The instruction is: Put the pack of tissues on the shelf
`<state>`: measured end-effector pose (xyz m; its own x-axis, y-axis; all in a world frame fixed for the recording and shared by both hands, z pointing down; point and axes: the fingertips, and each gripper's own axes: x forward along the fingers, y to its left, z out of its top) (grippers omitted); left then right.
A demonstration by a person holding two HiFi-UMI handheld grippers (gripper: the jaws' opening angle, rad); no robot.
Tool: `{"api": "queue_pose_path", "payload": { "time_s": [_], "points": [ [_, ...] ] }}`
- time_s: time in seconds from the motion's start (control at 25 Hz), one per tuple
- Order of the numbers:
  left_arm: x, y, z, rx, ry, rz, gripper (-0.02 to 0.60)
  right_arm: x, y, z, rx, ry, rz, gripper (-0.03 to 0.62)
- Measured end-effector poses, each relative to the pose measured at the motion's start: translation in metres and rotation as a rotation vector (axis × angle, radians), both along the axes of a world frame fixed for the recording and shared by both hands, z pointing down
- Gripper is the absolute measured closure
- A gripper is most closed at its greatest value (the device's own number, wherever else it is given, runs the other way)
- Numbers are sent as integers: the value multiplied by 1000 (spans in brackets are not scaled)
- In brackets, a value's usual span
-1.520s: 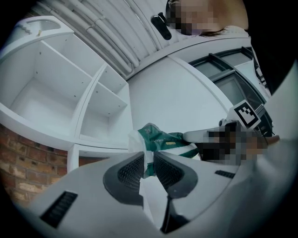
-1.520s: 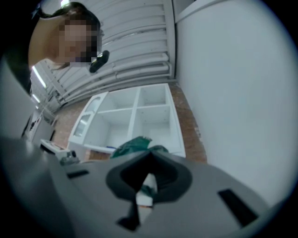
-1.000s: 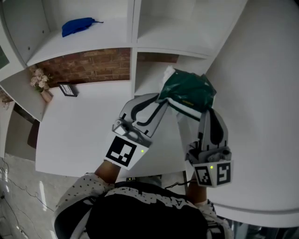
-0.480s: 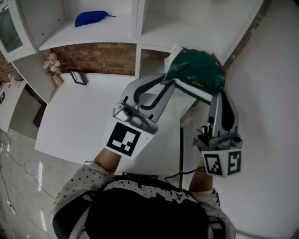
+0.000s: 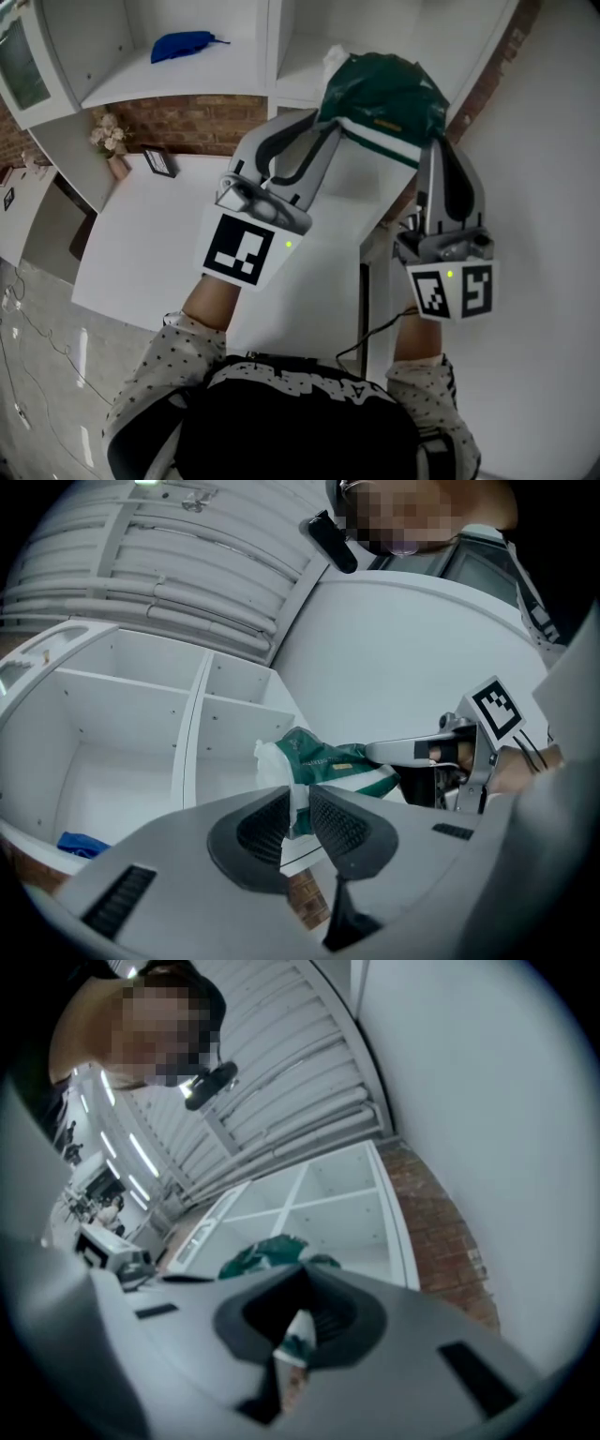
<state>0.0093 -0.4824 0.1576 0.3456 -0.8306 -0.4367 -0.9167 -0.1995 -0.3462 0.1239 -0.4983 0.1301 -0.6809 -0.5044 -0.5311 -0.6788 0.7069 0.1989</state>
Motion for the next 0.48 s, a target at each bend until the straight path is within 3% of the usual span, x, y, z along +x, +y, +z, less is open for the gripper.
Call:
{"api": "queue_pose_path", "payload": {
  "time_s": [0.48],
  "points": [
    [-15,-31,-16,14,-30,-79,488,-19,-41,-15,-2,45,8,562]
  ]
}}
